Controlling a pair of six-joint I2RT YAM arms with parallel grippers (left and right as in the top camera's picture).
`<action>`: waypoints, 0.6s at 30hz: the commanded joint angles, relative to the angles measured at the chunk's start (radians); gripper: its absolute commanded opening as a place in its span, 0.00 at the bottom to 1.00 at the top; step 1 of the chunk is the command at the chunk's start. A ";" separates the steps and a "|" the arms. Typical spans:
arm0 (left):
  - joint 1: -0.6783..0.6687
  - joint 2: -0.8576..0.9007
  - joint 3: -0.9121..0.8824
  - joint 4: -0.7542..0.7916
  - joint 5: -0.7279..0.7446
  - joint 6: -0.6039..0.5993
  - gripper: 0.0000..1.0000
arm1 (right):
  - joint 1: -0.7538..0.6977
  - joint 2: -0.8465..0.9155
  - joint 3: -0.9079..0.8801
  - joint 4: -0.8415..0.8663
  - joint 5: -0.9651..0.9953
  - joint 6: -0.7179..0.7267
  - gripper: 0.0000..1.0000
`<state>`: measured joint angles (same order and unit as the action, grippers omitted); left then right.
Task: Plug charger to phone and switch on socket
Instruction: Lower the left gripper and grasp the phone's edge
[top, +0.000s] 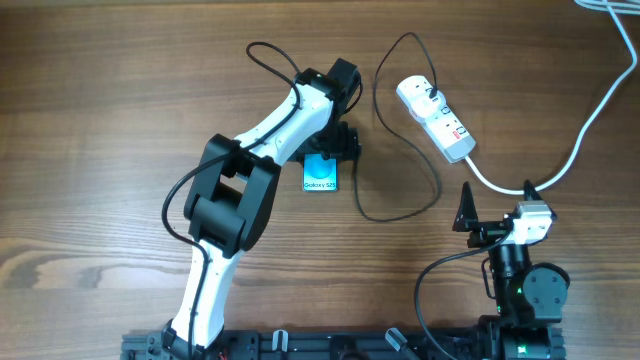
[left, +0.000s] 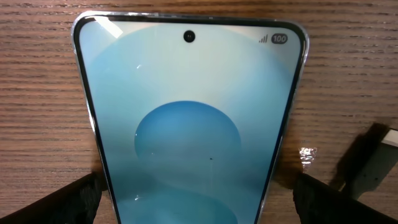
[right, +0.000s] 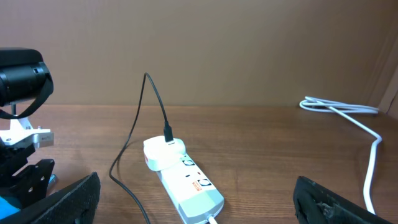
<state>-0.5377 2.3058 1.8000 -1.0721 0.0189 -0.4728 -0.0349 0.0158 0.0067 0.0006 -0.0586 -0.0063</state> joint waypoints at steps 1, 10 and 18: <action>-0.001 0.069 -0.018 -0.008 0.014 0.002 1.00 | -0.006 -0.006 -0.002 0.002 0.013 -0.017 1.00; -0.001 0.069 -0.018 -0.024 0.018 0.024 1.00 | -0.006 -0.006 -0.002 0.002 0.013 -0.017 1.00; 0.001 0.069 -0.018 -0.023 0.018 0.023 0.95 | -0.006 -0.006 -0.002 0.002 0.013 -0.017 1.00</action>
<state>-0.5377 2.3077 1.8019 -1.0920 0.0208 -0.4610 -0.0349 0.0158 0.0067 0.0006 -0.0582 -0.0063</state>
